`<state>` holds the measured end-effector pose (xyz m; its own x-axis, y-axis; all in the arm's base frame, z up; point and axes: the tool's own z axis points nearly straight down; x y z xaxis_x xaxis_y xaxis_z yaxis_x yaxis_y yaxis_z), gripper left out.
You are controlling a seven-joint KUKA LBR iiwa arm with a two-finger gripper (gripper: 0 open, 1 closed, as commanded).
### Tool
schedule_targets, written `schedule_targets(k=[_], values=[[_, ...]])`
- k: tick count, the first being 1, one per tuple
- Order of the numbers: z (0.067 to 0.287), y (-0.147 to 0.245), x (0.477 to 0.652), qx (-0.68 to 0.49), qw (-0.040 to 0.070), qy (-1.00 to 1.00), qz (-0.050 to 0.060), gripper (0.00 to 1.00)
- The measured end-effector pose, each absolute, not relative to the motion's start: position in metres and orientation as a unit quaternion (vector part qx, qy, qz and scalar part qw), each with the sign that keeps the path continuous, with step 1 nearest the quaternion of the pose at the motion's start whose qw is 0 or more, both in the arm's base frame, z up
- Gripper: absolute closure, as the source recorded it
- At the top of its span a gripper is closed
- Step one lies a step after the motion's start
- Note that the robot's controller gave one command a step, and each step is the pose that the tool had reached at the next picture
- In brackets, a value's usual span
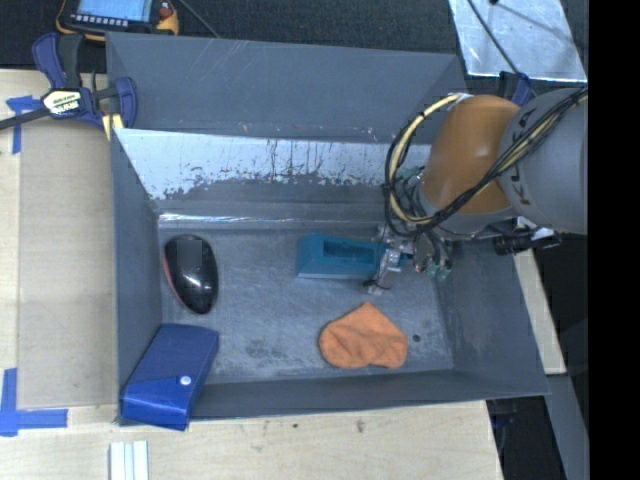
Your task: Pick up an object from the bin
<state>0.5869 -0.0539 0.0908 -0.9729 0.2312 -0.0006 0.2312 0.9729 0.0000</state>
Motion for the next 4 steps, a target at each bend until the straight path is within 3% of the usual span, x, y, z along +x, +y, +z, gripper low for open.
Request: schedule_targets(k=[3, 4], values=[[0.102, -0.054, 0.585, 0.115, -0.002, 0.993, -0.001, 1.0], [0.116, -0.054, 0.584, 0.115, -0.004, 0.993, -0.001, 1.0]])
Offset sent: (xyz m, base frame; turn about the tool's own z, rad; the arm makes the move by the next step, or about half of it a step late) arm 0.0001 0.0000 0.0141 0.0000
